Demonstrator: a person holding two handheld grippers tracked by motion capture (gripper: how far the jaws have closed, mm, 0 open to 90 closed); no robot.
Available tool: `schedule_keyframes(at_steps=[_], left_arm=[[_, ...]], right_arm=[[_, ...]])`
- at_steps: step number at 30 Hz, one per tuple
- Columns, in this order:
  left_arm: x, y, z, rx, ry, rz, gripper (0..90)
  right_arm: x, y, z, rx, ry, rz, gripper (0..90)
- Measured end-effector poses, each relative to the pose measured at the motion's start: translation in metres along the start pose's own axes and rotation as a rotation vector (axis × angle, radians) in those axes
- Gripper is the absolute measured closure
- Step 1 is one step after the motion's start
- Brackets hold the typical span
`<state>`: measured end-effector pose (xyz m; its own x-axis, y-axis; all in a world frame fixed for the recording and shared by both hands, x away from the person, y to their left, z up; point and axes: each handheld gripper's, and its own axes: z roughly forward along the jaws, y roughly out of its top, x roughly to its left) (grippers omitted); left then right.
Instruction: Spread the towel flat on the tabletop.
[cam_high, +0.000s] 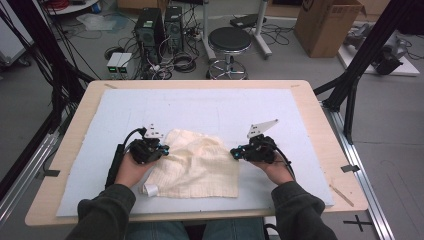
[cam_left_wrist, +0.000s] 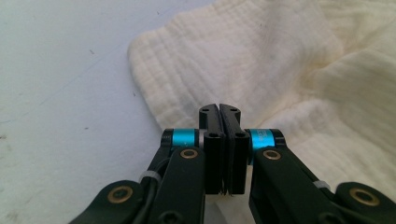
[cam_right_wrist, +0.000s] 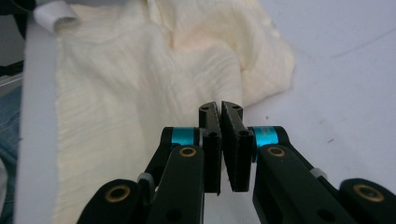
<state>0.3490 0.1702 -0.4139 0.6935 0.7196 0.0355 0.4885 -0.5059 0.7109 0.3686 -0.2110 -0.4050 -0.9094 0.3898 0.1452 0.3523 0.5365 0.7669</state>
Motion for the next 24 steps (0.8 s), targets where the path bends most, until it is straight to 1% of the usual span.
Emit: schedule_keyframes(at_steps=[2, 4, 7, 9, 12, 14, 15, 17, 18, 19, 20, 21, 22, 24], left_arm=[[-0.002, -0.003, -0.008, -0.014, -0.003, 0.003, 87.9], [-0.005, -0.008, -0.016, -0.03, -0.006, -0.006, 87.9], [-0.009, -0.019, -0.028, -0.035, -0.019, -0.005, 87.9], [-0.012, -0.027, -0.033, -0.036, -0.027, -0.018, 87.9], [-0.016, -0.039, -0.039, -0.033, -0.041, -0.021, 87.9], [-0.02, -0.048, -0.041, -0.035, -0.059, -0.029, 87.8], [-0.02, -0.051, -0.042, -0.031, -0.066, -0.021, 87.6], [-0.02, -0.055, -0.043, -0.051, -0.088, -0.035, 85.4], [-0.019, -0.055, -0.045, -0.063, -0.104, -0.038, 81.1], [-0.018, -0.054, -0.046, -0.073, -0.112, -0.039, 75.4], [-0.017, -0.052, -0.048, -0.091, -0.116, -0.048, 68.5], [-0.015, -0.05, -0.05, -0.107, -0.122, -0.053, 68.5], [-0.012, -0.047, -0.051, -0.125, -0.124, -0.055, 65.3], [-0.008, -0.04, -0.052, -0.145, -0.108, -0.061, 58.0]], right_arm=[[0.009, 0.006, -0.012, -0.021, -0.008, -0.031, 86.7], [0.021, 0.01, -0.021, -0.023, -0.009, -0.069, 86.6], [0.039, 0.01, -0.027, -0.023, 0.007, -0.107, 86.6], [0.051, 0.005, -0.025, -0.009, 0.028, -0.12, 86.6], [0.068, -0.005, -0.014, 0.029, 0.068, -0.142, 86.6], [0.076, -0.012, -0.006, 0.047, 0.096, -0.146, 86.5], [0.079, -0.015, -0.002, 0.064, 0.106, -0.148, 86.4], [0.083, -0.017, 0.004, 0.087, 0.118, -0.157, 85.2], [0.083, -0.017, 0.005, 0.085, 0.129, -0.16, 81.7], [0.082, -0.015, 0.005, 0.074, 0.127, -0.157, 76.5], [0.078, -0.008, 0.0, 0.033, 0.133, -0.137, 70.1], [0.078, -0.008, 0.0, 0.033, 0.133, -0.137, 70.1], [0.075, -0.003, -0.003, 0.007, 0.122, -0.138, 68.2], [0.068, 0.007, -0.009, -0.035, 0.093, -0.121, 64.0]])
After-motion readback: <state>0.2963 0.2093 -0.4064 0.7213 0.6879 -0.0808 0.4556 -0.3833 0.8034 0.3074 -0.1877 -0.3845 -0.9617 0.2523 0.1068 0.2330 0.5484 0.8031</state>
